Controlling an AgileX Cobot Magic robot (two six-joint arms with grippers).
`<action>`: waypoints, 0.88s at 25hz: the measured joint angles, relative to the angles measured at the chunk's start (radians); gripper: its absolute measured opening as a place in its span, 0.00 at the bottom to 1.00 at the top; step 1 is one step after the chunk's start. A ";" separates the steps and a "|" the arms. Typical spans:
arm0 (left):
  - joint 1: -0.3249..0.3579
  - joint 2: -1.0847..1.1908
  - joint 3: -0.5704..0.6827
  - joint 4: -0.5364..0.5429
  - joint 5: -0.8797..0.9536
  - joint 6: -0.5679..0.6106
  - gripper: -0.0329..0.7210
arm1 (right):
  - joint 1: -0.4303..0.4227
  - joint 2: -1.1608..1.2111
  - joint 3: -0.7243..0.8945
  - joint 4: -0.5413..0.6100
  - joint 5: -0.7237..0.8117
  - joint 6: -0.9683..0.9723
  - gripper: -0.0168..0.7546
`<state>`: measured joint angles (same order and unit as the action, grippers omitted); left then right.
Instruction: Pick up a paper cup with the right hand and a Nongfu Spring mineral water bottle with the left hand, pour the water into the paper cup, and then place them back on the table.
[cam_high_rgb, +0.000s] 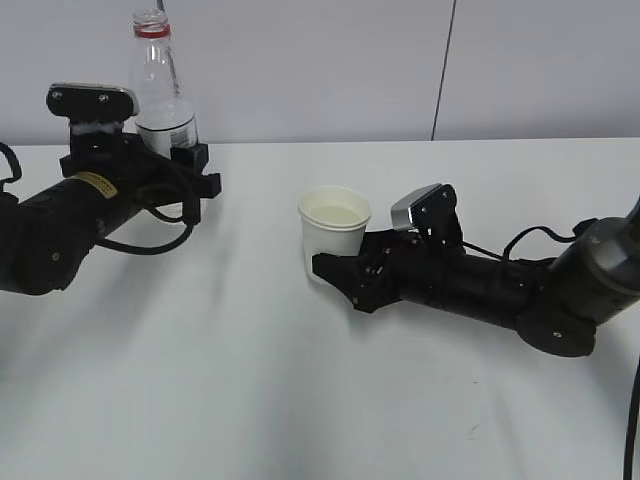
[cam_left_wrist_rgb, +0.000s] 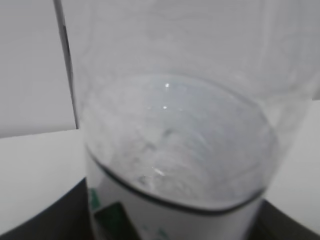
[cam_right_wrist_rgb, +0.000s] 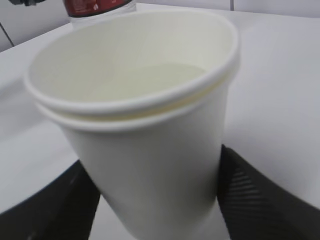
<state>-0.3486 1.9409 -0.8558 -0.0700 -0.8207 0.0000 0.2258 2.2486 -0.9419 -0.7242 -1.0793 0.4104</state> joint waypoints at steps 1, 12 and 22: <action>0.000 0.000 0.000 -0.008 0.000 -0.018 0.58 | 0.000 0.000 0.000 0.010 0.000 0.000 0.70; 0.000 0.005 0.000 -0.033 -0.016 -0.039 0.58 | 0.000 0.000 0.000 0.207 0.006 -0.060 0.69; 0.000 0.103 -0.001 -0.034 -0.123 -0.039 0.58 | 0.000 0.000 0.000 0.453 0.074 -0.184 0.69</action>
<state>-0.3486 2.0437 -0.8567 -0.1042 -0.9435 -0.0393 0.2258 2.2486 -0.9419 -0.2717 -1.0055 0.2264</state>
